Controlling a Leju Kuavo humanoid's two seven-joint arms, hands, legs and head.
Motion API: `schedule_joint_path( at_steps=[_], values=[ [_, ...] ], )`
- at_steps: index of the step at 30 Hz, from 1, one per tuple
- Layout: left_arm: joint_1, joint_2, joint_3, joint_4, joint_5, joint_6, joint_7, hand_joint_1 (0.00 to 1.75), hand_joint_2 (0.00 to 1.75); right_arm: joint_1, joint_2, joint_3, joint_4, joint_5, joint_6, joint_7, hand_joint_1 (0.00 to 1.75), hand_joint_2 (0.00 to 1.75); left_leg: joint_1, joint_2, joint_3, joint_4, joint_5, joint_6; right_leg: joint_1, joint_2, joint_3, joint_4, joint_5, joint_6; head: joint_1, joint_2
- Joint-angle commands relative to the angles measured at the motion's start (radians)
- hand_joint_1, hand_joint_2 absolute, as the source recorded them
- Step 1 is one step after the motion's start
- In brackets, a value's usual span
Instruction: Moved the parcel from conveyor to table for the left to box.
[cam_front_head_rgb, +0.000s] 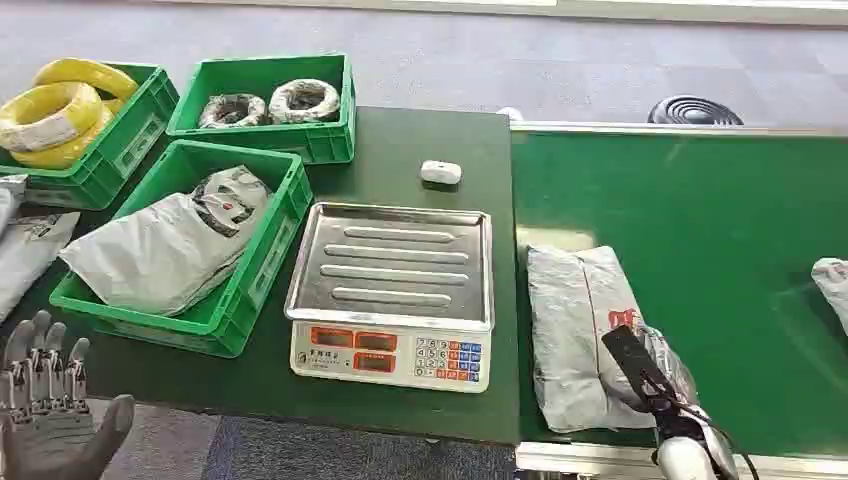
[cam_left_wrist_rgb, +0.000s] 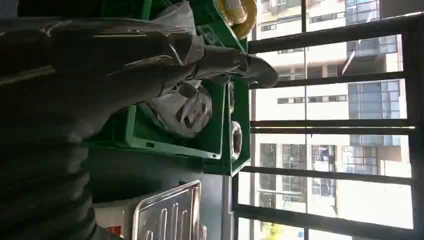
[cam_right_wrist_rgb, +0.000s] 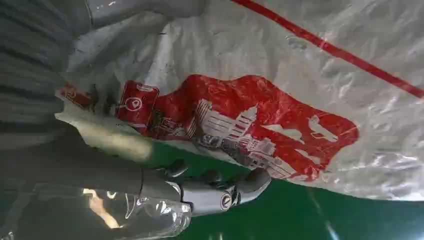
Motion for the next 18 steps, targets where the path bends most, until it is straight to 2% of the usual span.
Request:
schedule_joint_path(
  at_steps=[1, 5, 8, 12, 17, 18],
  values=[
    [0.003, 0.033, -0.036, 0.078, 0.008, 0.001, -0.004, 0.0, 1.75, -0.095, -0.022, -0.005, 0.223, -0.022, 0.053, -0.004, 1.73, 1.75, -0.001, 0.001, 0.002, -0.004, 0.003, 0.002, 0.0, -0.002, 0.002, -0.005, 0.003, -0.002, 0.001, 0.0],
    [0.042, 0.041, -0.05, 0.092, 0.018, -0.021, -0.009, 0.0, 1.75, -0.04, -0.074, -0.013, 0.142, -0.068, 0.078, -0.001, 1.75, 1.75, -0.001, -0.003, 0.003, -0.003, 0.002, 0.002, 0.0, -0.005, 0.004, -0.004, 0.001, -0.002, 0.001, 0.0],
    [0.043, 0.039, -0.049, 0.093, 0.018, -0.023, -0.011, 0.0, 1.75, -0.038, -0.075, -0.015, 0.133, -0.071, 0.081, 0.002, 1.75, 1.75, -0.001, -0.002, 0.003, -0.003, 0.001, 0.001, -0.001, -0.004, 0.004, -0.003, 0.0, -0.002, 0.0, 0.0],
    [0.067, -0.034, -0.014, 0.052, -0.002, -0.07, 0.001, 0.0, 1.75, 0.016, -0.07, -0.111, -0.105, -0.162, -0.053, -0.066, 1.75, 1.75, -0.001, -0.002, 0.002, -0.002, 0.001, 0.001, 0.0, -0.005, 0.003, -0.002, 0.0, -0.002, 0.0, 0.0],
    [0.069, -0.042, -0.013, 0.046, -0.008, -0.077, 0.004, 0.0, 1.75, 0.023, -0.075, -0.109, -0.135, -0.165, -0.041, -0.041, 1.75, 1.75, -0.001, -0.003, -0.001, 0.0, 0.0, 0.001, 0.0, -0.004, 0.0, -0.001, 0.0, -0.001, 0.0, 0.0],
    [0.065, -0.062, 0.003, 0.046, -0.014, -0.093, 0.007, 0.0, 1.75, 0.014, -0.047, -0.148, -0.145, -0.203, -0.099, -0.121, 1.75, 1.75, -0.001, -0.002, 0.0, -0.001, 0.0, 0.001, 0.0, -0.004, 0.001, -0.002, 0.001, -0.002, 0.0, 0.0]
  ],
)
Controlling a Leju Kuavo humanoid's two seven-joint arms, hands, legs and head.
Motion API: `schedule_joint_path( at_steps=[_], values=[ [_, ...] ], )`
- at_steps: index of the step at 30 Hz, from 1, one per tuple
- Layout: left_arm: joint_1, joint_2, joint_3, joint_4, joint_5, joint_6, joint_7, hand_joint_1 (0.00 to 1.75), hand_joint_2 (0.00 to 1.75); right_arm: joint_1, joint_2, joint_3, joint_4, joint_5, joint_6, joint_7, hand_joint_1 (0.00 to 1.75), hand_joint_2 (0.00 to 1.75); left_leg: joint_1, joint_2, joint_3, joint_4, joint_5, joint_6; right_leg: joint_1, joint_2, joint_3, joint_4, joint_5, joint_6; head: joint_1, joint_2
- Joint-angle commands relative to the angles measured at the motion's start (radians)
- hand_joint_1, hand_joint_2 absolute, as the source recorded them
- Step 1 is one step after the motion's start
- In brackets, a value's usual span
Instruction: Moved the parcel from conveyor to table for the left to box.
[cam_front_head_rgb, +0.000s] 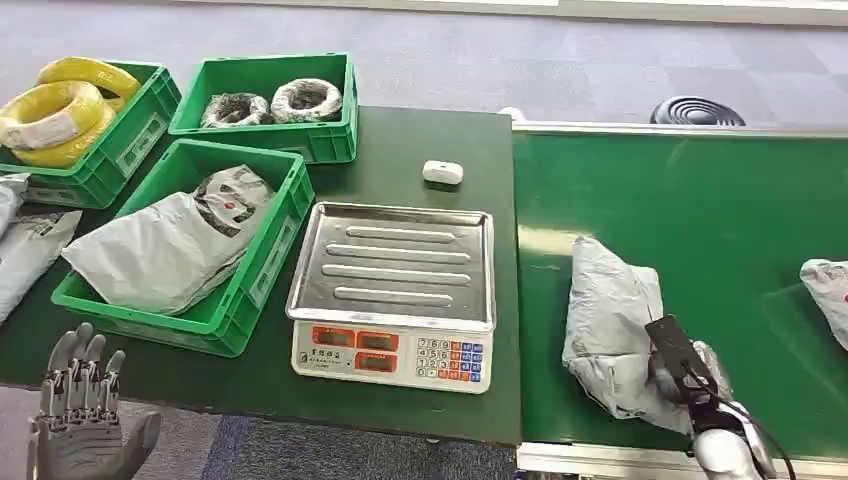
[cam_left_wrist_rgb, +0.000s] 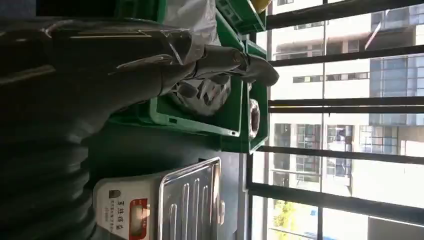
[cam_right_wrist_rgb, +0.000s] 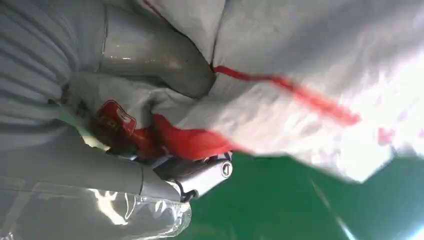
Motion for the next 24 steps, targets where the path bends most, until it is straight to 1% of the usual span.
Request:
schedule_joint_path(
  at_steps=[1, 2, 3, 4, 5, 6, 7, 8, 9, 11, 12, 13, 15, 16, 17, 18, 19, 20, 21, 22, 24],
  values=[
    [0.009, -0.069, 0.046, 0.011, -0.023, -0.043, 0.013, 0.0, 1.75, 0.014, 0.056, -0.135, -0.168, -0.111, -0.129, -0.158, 1.75, 1.75, -0.001, 0.002, 0.001, -0.001, 0.0, 0.001, 0.0, 0.001, 0.0, -0.001, 0.001, -0.002, 0.0, 0.0],
    [0.004, -0.082, 0.05, 0.009, -0.032, -0.061, 0.015, 0.0, 1.75, 0.012, 0.062, -0.156, -0.226, -0.158, -0.188, -0.203, 1.75, 1.75, -0.001, 0.003, 0.001, -0.002, 0.001, 0.001, 0.0, 0.001, 0.0, -0.001, 0.001, -0.002, 0.0, 0.0],
    [-0.006, -0.08, 0.044, 0.014, -0.042, -0.075, 0.015, 0.0, 1.75, 0.018, 0.066, -0.185, -0.33, -0.231, -0.244, -0.251, 1.75, 1.75, -0.001, 0.004, 0.0, -0.001, 0.001, 0.001, -0.001, 0.002, -0.002, 0.0, 0.001, -0.002, 0.0, 0.0],
    [-0.015, -0.07, 0.035, 0.019, -0.045, -0.082, 0.015, 0.0, 1.75, 0.022, 0.059, -0.186, -0.399, -0.245, -0.28, -0.267, 1.75, 1.75, -0.001, 0.005, 0.002, -0.005, 0.003, 0.002, 0.0, 0.002, -0.001, -0.004, 0.003, -0.004, 0.0, 0.0],
    [-0.024, -0.061, 0.029, 0.027, -0.047, -0.078, 0.013, 0.0, 1.75, 0.022, 0.052, -0.181, -0.466, -0.267, -0.297, -0.274, 1.75, 1.75, -0.002, 0.003, -0.002, 0.0, 0.001, 0.001, -0.002, 0.002, -0.004, 0.002, 0.001, -0.002, 0.0, 0.0],
    [-0.04, -0.044, 0.017, 0.038, -0.043, -0.077, 0.01, 0.0, 1.75, 0.016, 0.035, -0.156, -0.535, -0.27, -0.306, -0.278, 1.75, 1.75, -0.002, 0.002, -0.003, 0.0, 0.001, 0.001, -0.002, 0.001, -0.004, 0.002, 0.001, -0.001, 0.0, 0.0],
    [-0.055, -0.028, 0.004, 0.048, -0.04, -0.078, 0.011, 0.0, 1.75, 0.0, 0.022, -0.126, -0.568, -0.267, -0.296, -0.281, 1.75, 1.75, -0.003, 0.003, -0.003, 0.0, 0.001, 0.001, -0.002, 0.001, -0.005, 0.002, 0.001, -0.002, 0.0, 0.0],
    [-0.072, -0.009, -0.012, 0.06, -0.04, -0.079, 0.012, 0.0, 1.75, -0.025, 0.004, -0.075, -0.593, -0.241, -0.274, -0.304, 1.75, 1.75, -0.002, 0.003, -0.003, 0.0, 0.001, 0.001, -0.002, 0.002, -0.005, 0.002, 0.001, -0.002, 0.0, 0.0],
    [-0.099, 0.009, -0.028, 0.077, -0.037, -0.068, 0.02, 0.0, 1.75, -0.063, -0.001, -0.003, -0.607, -0.219, -0.225, -0.32, 1.75, 1.75, -0.002, 0.005, -0.002, -0.001, 0.001, 0.001, -0.002, 0.003, -0.005, 0.002, 0.001, -0.003, 0.0, 0.0],
    [-0.15, 0.04, -0.063, 0.111, -0.031, -0.062, 0.026, 0.0, 1.75, -0.129, -0.02, 0.134, -0.582, -0.047, -0.205, -0.35, 1.75, 1.75, -0.002, 0.01, 0.0, -0.003, 0.002, 0.001, -0.002, 0.007, -0.005, 0.001, 0.003, -0.003, 0.0, 0.0],
    [-0.164, 0.047, -0.073, 0.121, -0.031, -0.058, 0.029, 0.0, 1.75, -0.154, -0.02, 0.176, -0.566, -0.004, -0.197, -0.355, 1.75, 1.75, -0.002, 0.009, -0.001, -0.002, 0.002, 0.001, -0.002, 0.007, -0.004, 0.001, 0.003, -0.003, -0.001, 0.0],
    [-0.192, 0.069, -0.098, 0.139, -0.031, -0.044, 0.031, 0.0, 1.75, -0.235, 0.008, 0.289, -0.497, 0.1, -0.182, -0.356, 1.75, 1.75, -0.002, 0.009, -0.001, -0.002, 0.002, 0.001, -0.001, 0.007, -0.003, 0.001, 0.003, -0.002, 0.0, 0.0],
    [-0.199, 0.104, -0.123, 0.153, -0.025, -0.021, 0.021, 0.0, 1.75, -0.357, 0.095, 0.438, -0.364, 0.215, -0.162, -0.347, 1.75, 1.75, -0.001, 0.011, 0.001, -0.003, 0.002, 0.0, 0.0, 0.01, -0.003, 0.001, 0.004, -0.003, 0.0, 0.0],
    [-0.196, 0.12, -0.134, 0.157, -0.018, -0.012, 0.011, 0.0, 1.75, -0.394, 0.132, 0.483, -0.31, 0.243, -0.161, -0.338, 1.75, 1.75, -0.001, 0.016, 0.003, -0.005, 0.003, 0.0, 0.0, 0.014, -0.003, -0.001, 0.006, -0.004, 0.0, 0.0],
    [-0.19, 0.128, -0.139, 0.157, -0.013, -0.005, 0.005, 0.0, 1.75, -0.411, 0.152, 0.507, -0.283, 0.258, -0.178, -0.326, 1.75, 1.75, 0.0, 0.016, 0.004, -0.005, 0.003, -0.001, 0.001, 0.014, -0.001, 0.0, 0.005, -0.004, 0.0, 0.0],
    [-0.185, 0.135, -0.143, 0.156, -0.011, -0.003, 0.001, 0.0, 1.75, -0.418, 0.16, 0.521, -0.273, 0.255, -0.168, -0.325, 1.75, 1.75, 0.0, 0.02, 0.005, -0.007, 0.005, -0.002, 0.001, 0.017, -0.002, -0.002, 0.008, -0.006, 0.0, 0.0],
    [-0.186, 0.145, -0.154, 0.156, -0.008, 0.003, -0.003, 0.0, 1.75, -0.43, 0.184, 0.535, -0.257, 0.255, -0.147, -0.323, 1.75, 1.75, 0.0, 0.014, 0.004, -0.004, 0.004, -0.002, 0.001, 0.012, -0.001, 0.001, 0.005, -0.005, 0.0, 0.0],
    [-0.188, 0.155, -0.166, 0.158, -0.008, 0.008, -0.004, 0.0, 1.75, -0.442, 0.219, 0.55, -0.229, 0.259, -0.095, -0.308, 1.75, 1.75, 0.001, 0.011, 0.005, -0.003, 0.004, -0.002, 0.002, 0.01, 0.0, 0.001, 0.004, -0.004, 0.0, 0.0],
    [-0.195, 0.16, -0.177, 0.162, -0.007, 0.013, -0.003, 0.0, 1.75, -0.458, 0.264, 0.567, -0.185, 0.276, -0.06, -0.289, 1.75, 1.75, 0.001, 0.014, 0.006, -0.005, 0.005, -0.002, 0.001, 0.011, -0.001, 0.0, 0.005, -0.006, -0.001, 0.0],
    [-0.202, 0.16, -0.184, 0.162, -0.008, 0.017, 0.0, 0.0, 1.75, -0.47, 0.299, 0.57, -0.143, 0.273, -0.04, -0.286, 1.75, 1.75, 0.0, 0.011, 0.006, -0.004, 0.005, -0.002, 0.001, 0.009, -0.001, 0.002, 0.004, -0.005, 0.0, 0.0],
    [-0.22, 0.153, -0.192, 0.166, -0.01, 0.023, 0.014, 0.0, 1.75, -0.489, 0.339, 0.575, -0.085, 0.268, -0.025, -0.287, 1.75, 1.75, 0.001, 0.009, 0.003, -0.004, 0.006, -0.001, 0.002, 0.007, -0.002, 0.001, 0.004, -0.005, 0.0, 0.0]
  ],
)
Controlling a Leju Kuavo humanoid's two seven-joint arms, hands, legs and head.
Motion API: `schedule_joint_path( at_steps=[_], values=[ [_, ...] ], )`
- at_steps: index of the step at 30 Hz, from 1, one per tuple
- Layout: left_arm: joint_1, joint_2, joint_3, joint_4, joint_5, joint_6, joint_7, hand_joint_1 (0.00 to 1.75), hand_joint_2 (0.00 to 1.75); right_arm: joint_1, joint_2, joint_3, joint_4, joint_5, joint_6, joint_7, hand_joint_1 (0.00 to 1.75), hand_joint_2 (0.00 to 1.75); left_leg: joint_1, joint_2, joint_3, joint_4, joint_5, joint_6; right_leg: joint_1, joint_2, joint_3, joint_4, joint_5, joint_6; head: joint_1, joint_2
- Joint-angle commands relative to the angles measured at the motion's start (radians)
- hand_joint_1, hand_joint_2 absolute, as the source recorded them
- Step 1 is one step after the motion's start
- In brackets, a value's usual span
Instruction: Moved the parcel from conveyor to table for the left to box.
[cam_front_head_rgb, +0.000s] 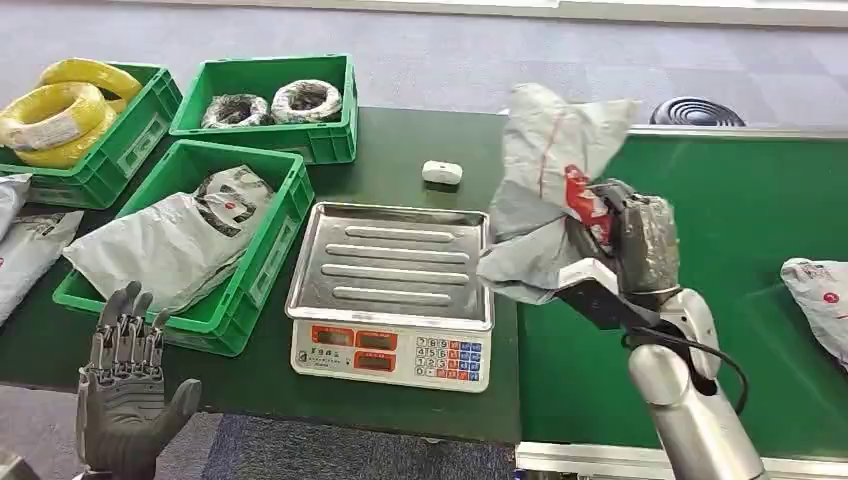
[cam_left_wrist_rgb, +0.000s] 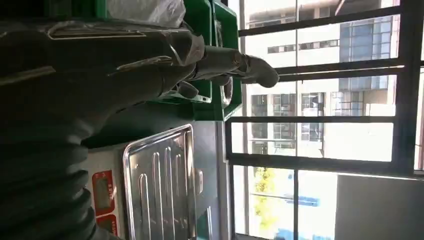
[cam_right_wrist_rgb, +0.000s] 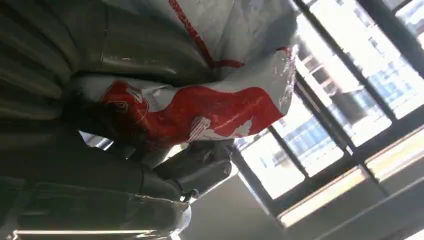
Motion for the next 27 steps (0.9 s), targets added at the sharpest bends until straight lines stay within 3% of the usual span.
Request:
schedule_joint_path(
  at_steps=[1, 9, 10, 11, 21, 27],
  values=[
    [-0.057, 0.084, -0.085, 0.087, 0.003, 0.024, 0.019, 0.0, 1.75, -0.201, 0.261, 0.205, 0.343, -0.011, 0.12, 0.024, 1.75, 1.75, 0.0, 0.01, 0.003, -0.004, 0.001, 0.001, 0.0, 0.007, -0.001, -0.003, 0.003, -0.003, 0.0, 0.0],
    [-0.114, 0.078, -0.118, 0.124, -0.003, 0.004, 0.061, 0.0, 1.75, -0.213, 0.319, 0.207, 0.469, -0.064, 0.226, -0.005, 1.75, 1.75, -0.001, 0.005, -0.001, -0.004, 0.002, 0.001, 0.0, 0.003, -0.002, -0.003, 0.003, -0.002, 0.0, 0.0],
    [-0.117, 0.08, -0.121, 0.129, -0.001, 0.007, 0.063, 0.0, 1.75, -0.221, 0.324, 0.207, 0.499, -0.053, 0.233, 0.016, 0.16, 1.75, -0.001, 0.005, 0.0, -0.006, 0.004, 0.002, 0.0, 0.002, -0.002, -0.005, 0.004, -0.003, 0.0, 0.0],
    [-0.118, 0.081, -0.122, 0.13, 0.001, 0.009, 0.064, 0.0, 1.75, -0.223, 0.329, 0.204, 0.517, -0.048, 0.236, 0.024, 0.0, 1.75, -0.001, 0.002, -0.001, -0.002, 0.001, 0.001, -0.001, 0.001, -0.002, -0.001, 0.001, -0.002, 0.0, 0.0],
    [-0.135, 0.071, -0.131, 0.101, -0.015, 0.011, 0.116, 0.0, 1.75, -0.198, 0.332, 0.154, 0.559, -0.011, 0.231, 0.025, 0.0, 1.75, -0.001, 0.001, -0.001, -0.002, 0.002, 0.001, 0.0, -0.001, -0.002, -0.002, 0.002, -0.002, 0.0, 0.0],
    [-0.206, 0.058, -0.229, 0.098, -0.259, 0.081, 0.22, 0.0, 1.75, -0.118, 0.326, 0.066, 0.347, 0.013, 0.201, 0.005, 0.0, 1.75, -0.001, -0.002, -0.003, -0.001, 0.002, 0.001, 0.0, -0.004, -0.003, -0.001, 0.001, -0.002, 0.0, 0.0]
  ],
)
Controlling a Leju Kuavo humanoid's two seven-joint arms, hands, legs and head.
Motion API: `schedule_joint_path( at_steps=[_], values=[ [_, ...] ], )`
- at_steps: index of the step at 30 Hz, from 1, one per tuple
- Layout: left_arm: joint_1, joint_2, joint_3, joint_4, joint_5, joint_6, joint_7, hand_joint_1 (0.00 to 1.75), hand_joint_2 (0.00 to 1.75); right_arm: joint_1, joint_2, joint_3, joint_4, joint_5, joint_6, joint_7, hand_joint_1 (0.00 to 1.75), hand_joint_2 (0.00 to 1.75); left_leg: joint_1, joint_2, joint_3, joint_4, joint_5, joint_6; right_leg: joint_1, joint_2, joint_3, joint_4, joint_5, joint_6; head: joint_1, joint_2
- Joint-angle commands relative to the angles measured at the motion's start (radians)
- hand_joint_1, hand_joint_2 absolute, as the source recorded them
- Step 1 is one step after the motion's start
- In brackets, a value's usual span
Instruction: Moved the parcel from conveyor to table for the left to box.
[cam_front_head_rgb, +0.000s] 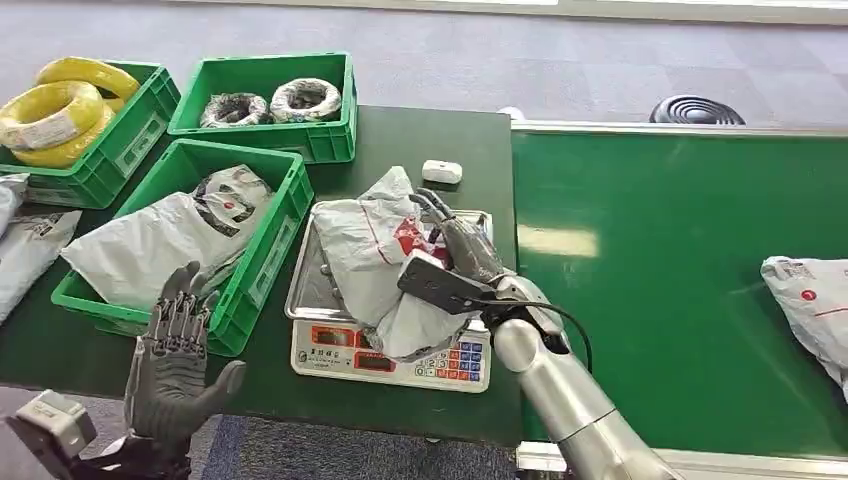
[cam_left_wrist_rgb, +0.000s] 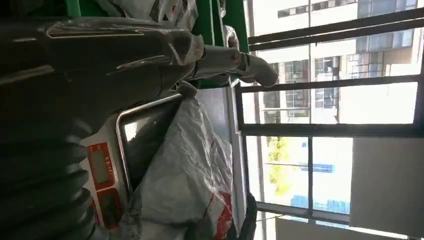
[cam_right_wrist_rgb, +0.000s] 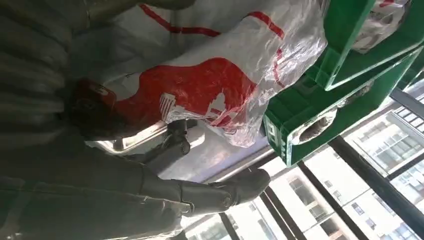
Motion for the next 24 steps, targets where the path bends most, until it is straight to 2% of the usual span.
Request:
schedule_joint_path(
  at_steps=[1, 7, 13, 15, 19, 22, 23, 24],
  values=[
    [-0.096, 0.001, -0.123, 0.04, -0.229, 0.067, 0.11, 0.0, 1.75, 0.056, 0.001, -0.097, -0.142, 0.017, -0.021, -0.012, 0.0, 1.75, 0.0, -0.005, -0.002, 0.0, 0.002, 0.001, 0.0, -0.006, 0.0, -0.001, 0.0, -0.001, 0.0, 0.0],
    [-0.096, 0.005, -0.127, 0.044, -0.232, 0.073, 0.113, 0.0, 1.75, 0.064, -0.003, -0.101, -0.156, 0.016, -0.014, -0.006, 0.0, 1.75, 0.0, 0.0, 0.0, -0.001, 0.001, 0.001, 0.0, -0.001, 0.0, -0.001, 0.001, -0.001, 0.0, 0.0],
    [-0.093, 0.006, -0.125, 0.041, -0.235, 0.077, 0.113, 0.0, 1.75, 0.064, 0.0, -0.103, -0.153, 0.013, -0.011, -0.011, 0.0, 1.75, 0.0, 0.0, 0.0, -0.002, 0.002, 0.002, 0.0, -0.002, 0.0, -0.002, 0.002, -0.002, 0.0, 0.0],
    [-0.12, 0.002, -0.179, 0.032, -0.344, 0.111, 0.123, 0.0, 1.75, 0.133, -0.031, -0.129, -0.294, 0.009, -0.025, -0.034, 0.0, 1.75, 0.0, -0.001, 0.0, -0.002, 0.002, 0.001, 0.0, -0.002, 0.0, -0.002, 0.001, -0.002, 0.0, 0.0],
    [-0.245, -0.006, -0.305, 0.11, -0.509, 0.134, 0.29, 0.0, 1.75, 0.327, -0.114, -0.216, -0.586, -0.033, -0.005, -0.034, 0.0, 1.75, 0.0, -0.011, -0.002, 0.0, 0.002, 0.001, 0.001, -0.012, 0.001, -0.002, -0.001, -0.001, 0.0, 0.0],
    [-0.342, -0.021, -0.369, 0.252, -0.595, 0.163, 0.374, 0.0, 1.75, 0.454, -0.154, -0.285, -0.654, -0.112, -0.019, -0.077, 0.0, 1.75, 0.0, -0.012, -0.001, 0.0, 0.002, 0.002, 0.0, -0.013, 0.004, -0.004, -0.001, 0.0, 0.0, 0.0],
    [-0.376, -0.03, -0.386, 0.314, -0.63, 0.179, 0.401, 0.0, 1.75, 0.492, -0.178, -0.297, -0.657, -0.13, -0.046, -0.1, 0.0, 1.75, 0.0, -0.017, 0.0, -0.003, 0.004, 0.003, 0.0, -0.019, 0.007, -0.007, 0.0, -0.001, 0.0, 0.0],
    [-0.396, -0.04, -0.397, 0.352, -0.649, 0.181, 0.415, 0.0, 1.75, 0.521, -0.19, -0.307, -0.661, -0.146, -0.076, -0.12, 0.0, 1.75, 0.0, -0.014, 0.001, -0.002, 0.003, 0.002, 0.0, -0.015, 0.006, -0.006, -0.001, -0.001, 0.0, 0.0]
  ],
)
